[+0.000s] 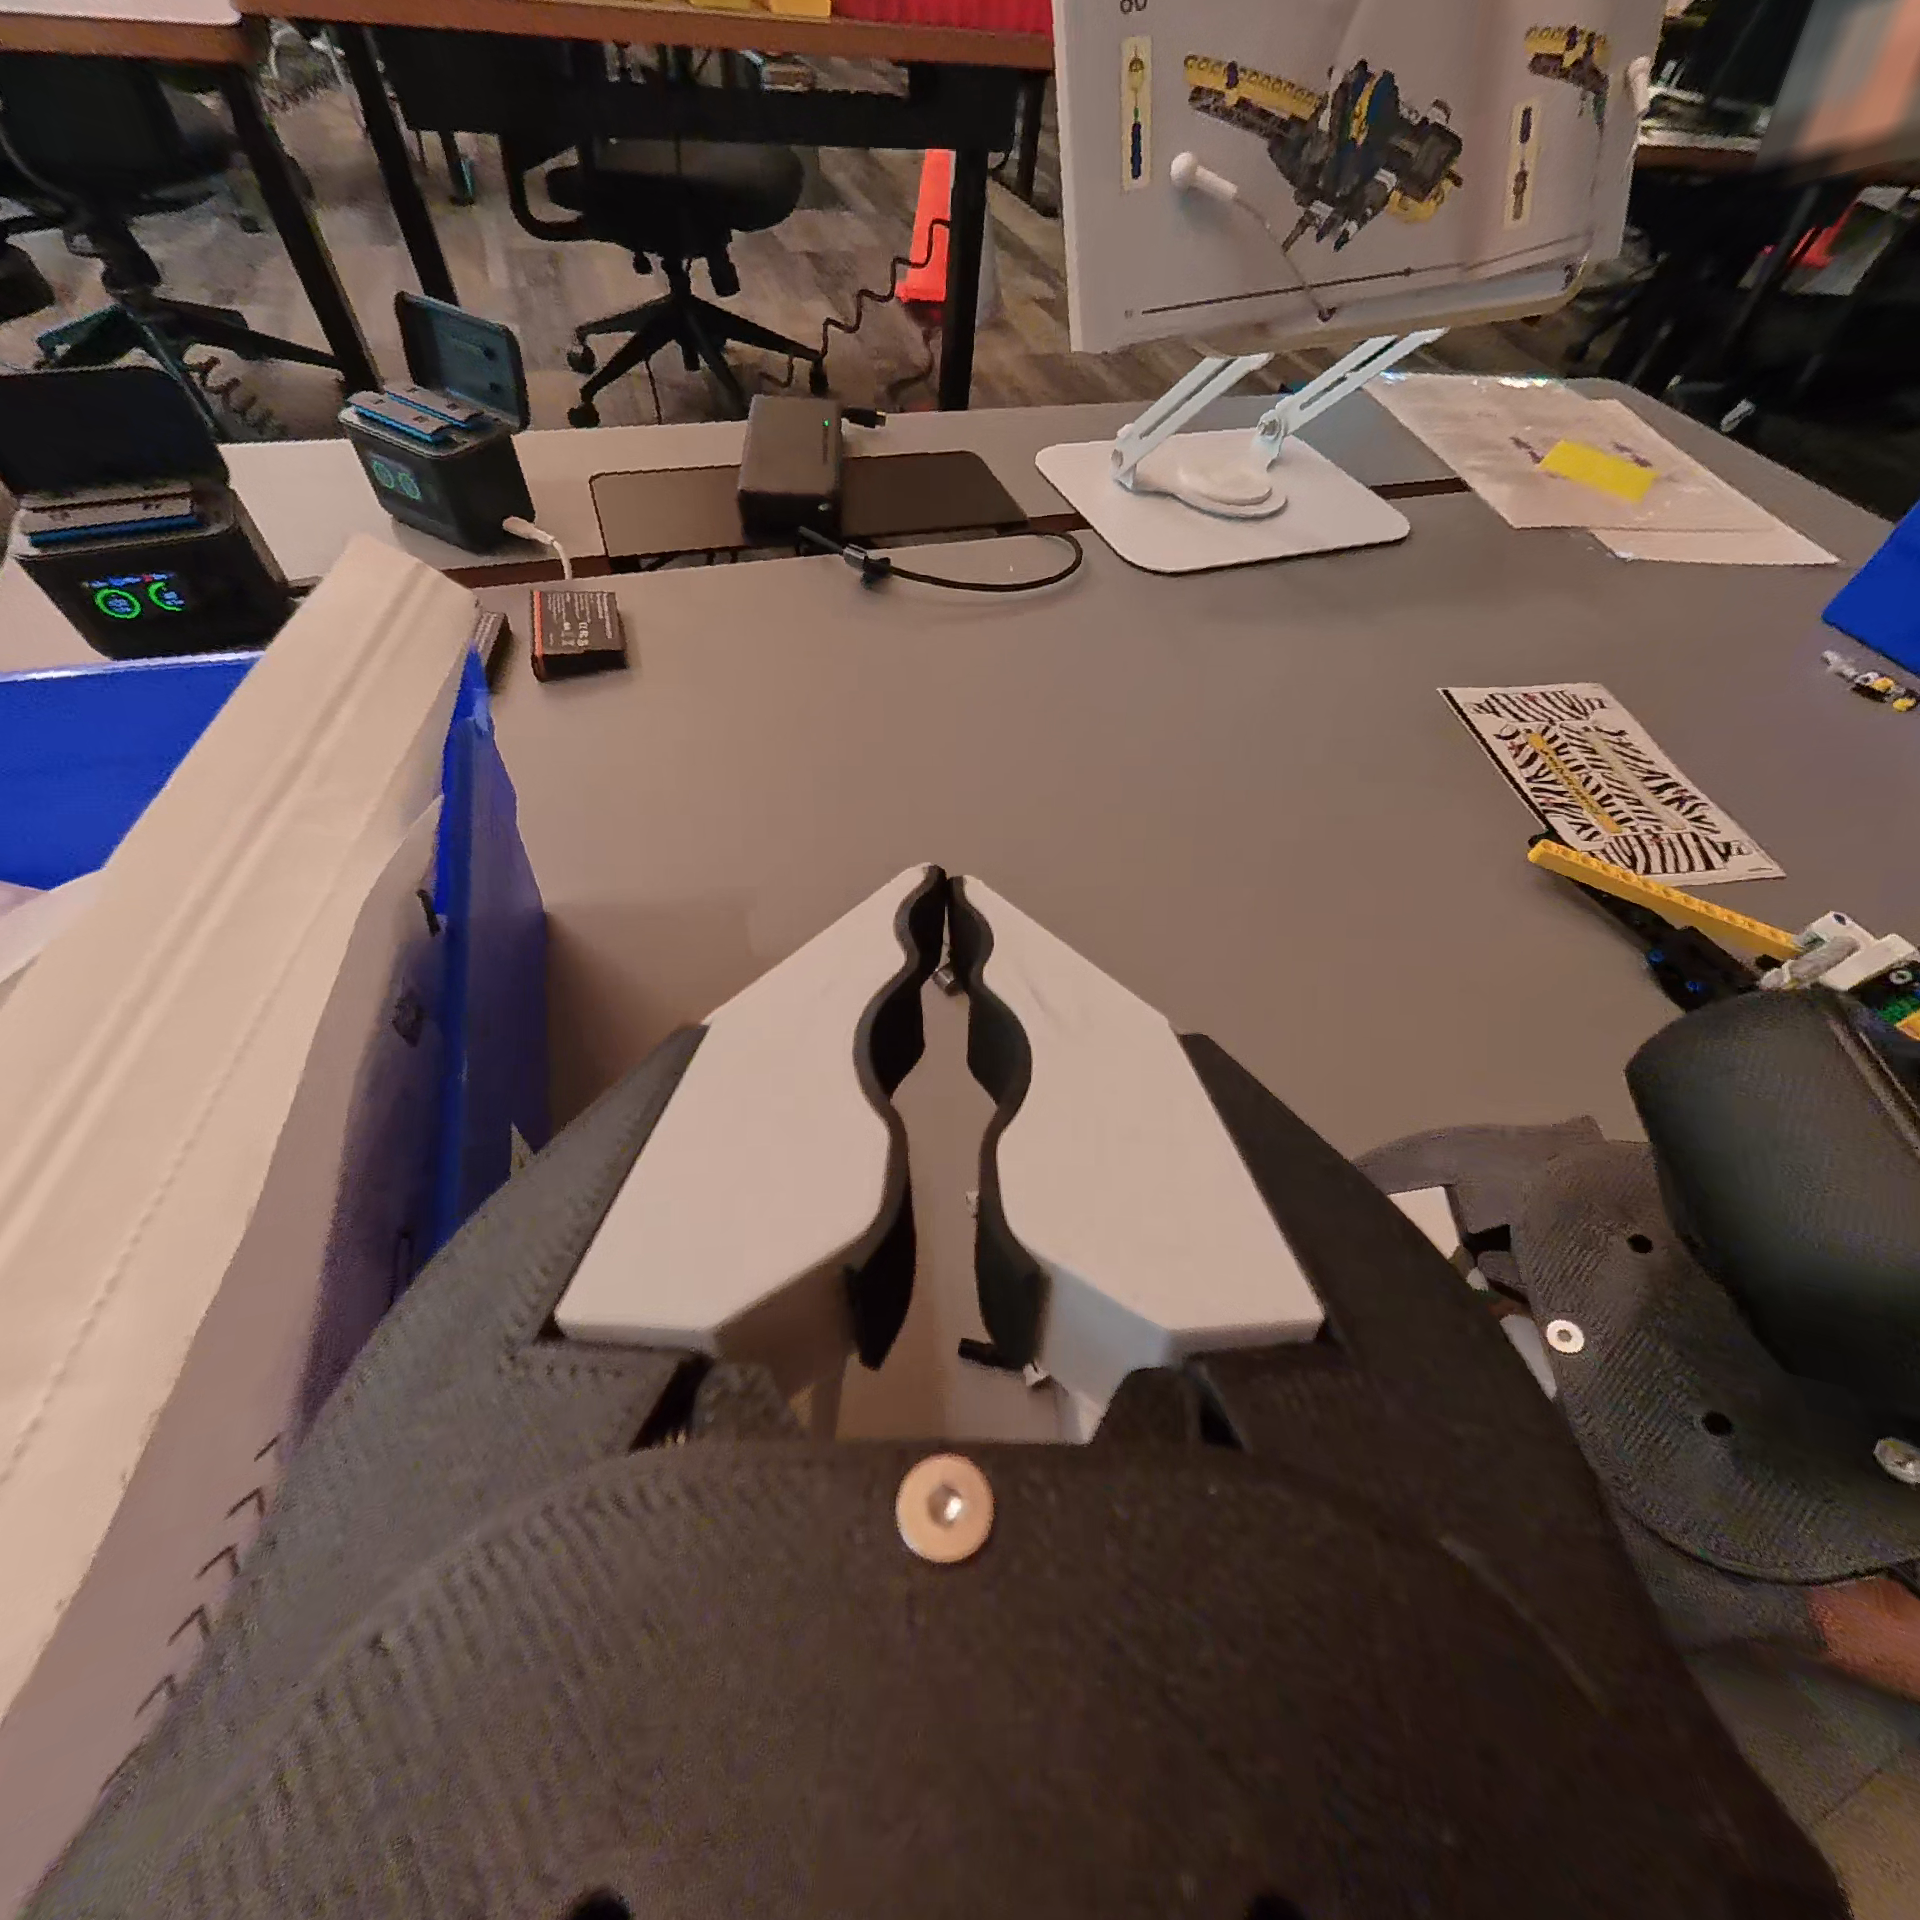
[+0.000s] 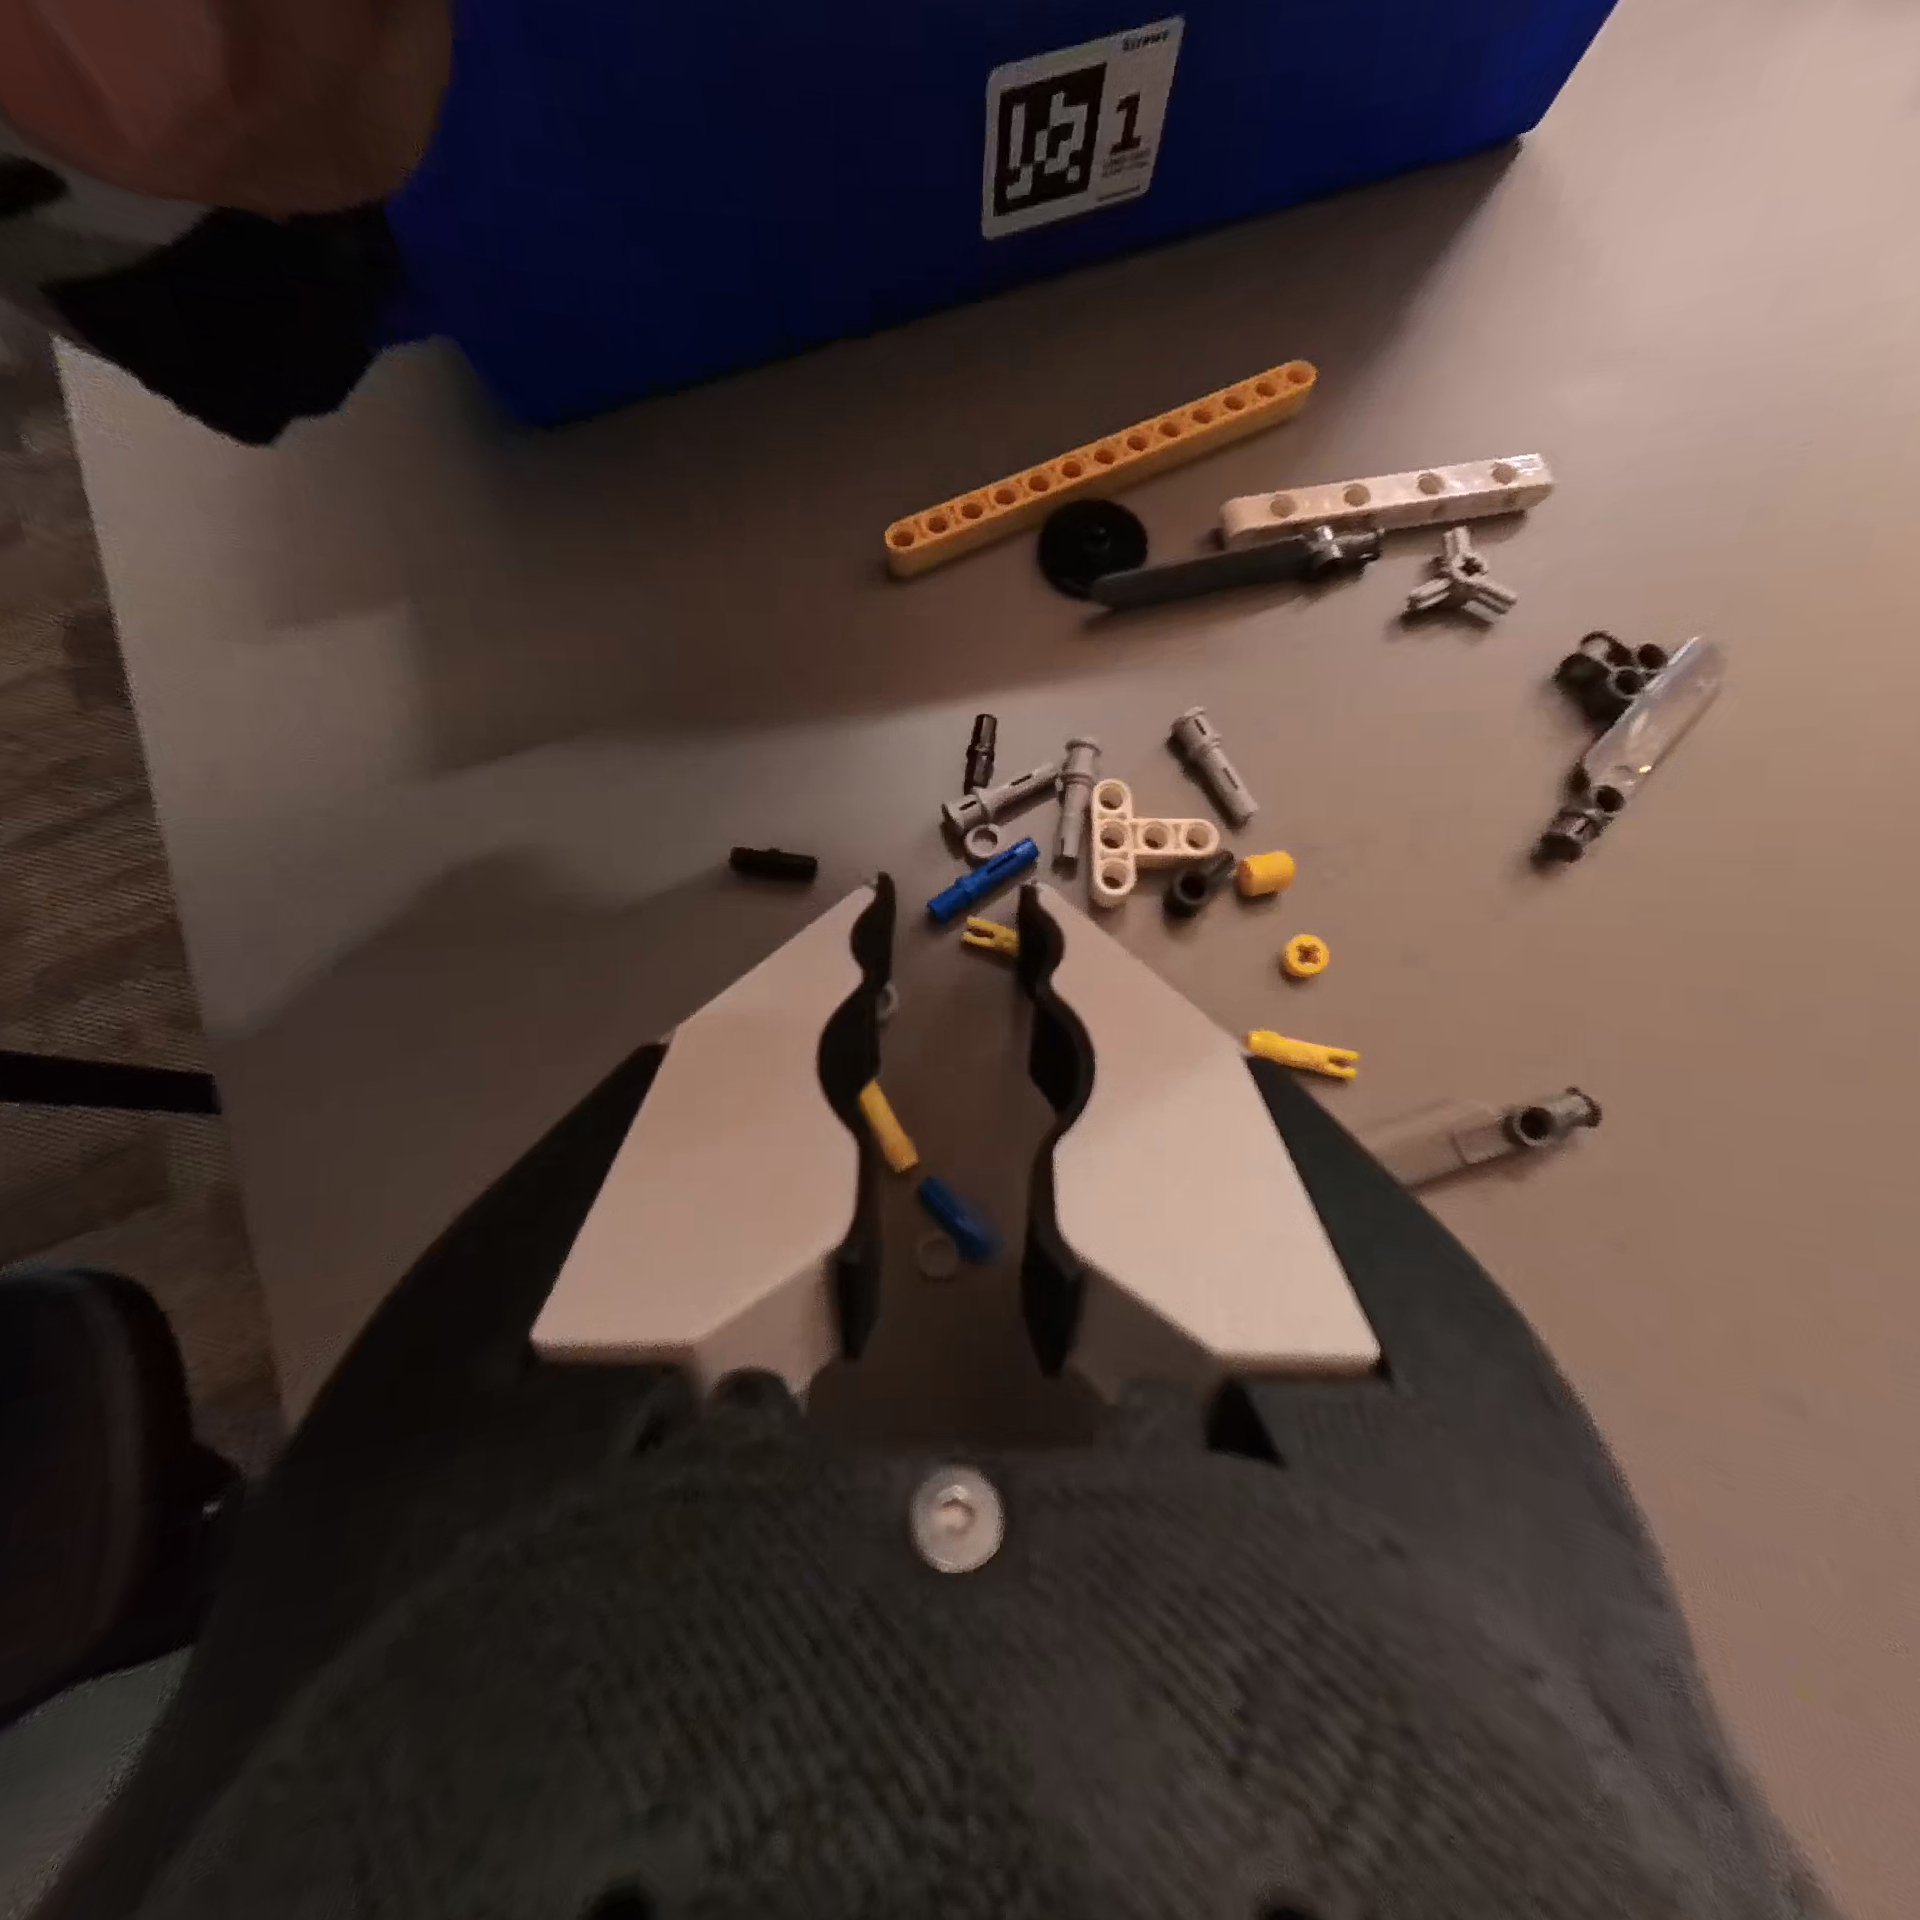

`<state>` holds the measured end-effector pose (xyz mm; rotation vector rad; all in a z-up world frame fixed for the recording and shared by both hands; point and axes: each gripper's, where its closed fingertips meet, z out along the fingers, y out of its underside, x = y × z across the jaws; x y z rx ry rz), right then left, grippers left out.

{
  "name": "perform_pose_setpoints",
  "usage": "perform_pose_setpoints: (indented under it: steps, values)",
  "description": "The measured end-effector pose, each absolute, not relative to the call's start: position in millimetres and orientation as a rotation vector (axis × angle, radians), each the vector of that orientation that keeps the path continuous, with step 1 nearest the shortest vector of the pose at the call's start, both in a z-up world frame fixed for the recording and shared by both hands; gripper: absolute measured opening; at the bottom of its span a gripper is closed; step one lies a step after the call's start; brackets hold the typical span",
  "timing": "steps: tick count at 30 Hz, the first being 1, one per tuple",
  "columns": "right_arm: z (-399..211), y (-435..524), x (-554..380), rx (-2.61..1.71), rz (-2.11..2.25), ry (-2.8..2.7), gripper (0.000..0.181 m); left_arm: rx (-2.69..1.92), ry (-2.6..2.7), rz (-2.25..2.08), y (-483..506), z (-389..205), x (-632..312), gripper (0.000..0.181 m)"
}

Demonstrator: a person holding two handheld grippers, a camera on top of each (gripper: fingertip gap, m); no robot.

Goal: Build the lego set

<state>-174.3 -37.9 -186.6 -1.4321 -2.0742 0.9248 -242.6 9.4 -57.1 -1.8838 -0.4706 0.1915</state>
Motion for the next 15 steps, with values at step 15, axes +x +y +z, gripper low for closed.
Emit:
perform_pose_setpoints:
  steps: [15]
  values:
    - [-158.9, -20.2, -163.6, -1.371, 1.061, -1.997, 0.003, -1.932, -0.464, 0.136, 16.5, -72.3, -237.4, 0.004]
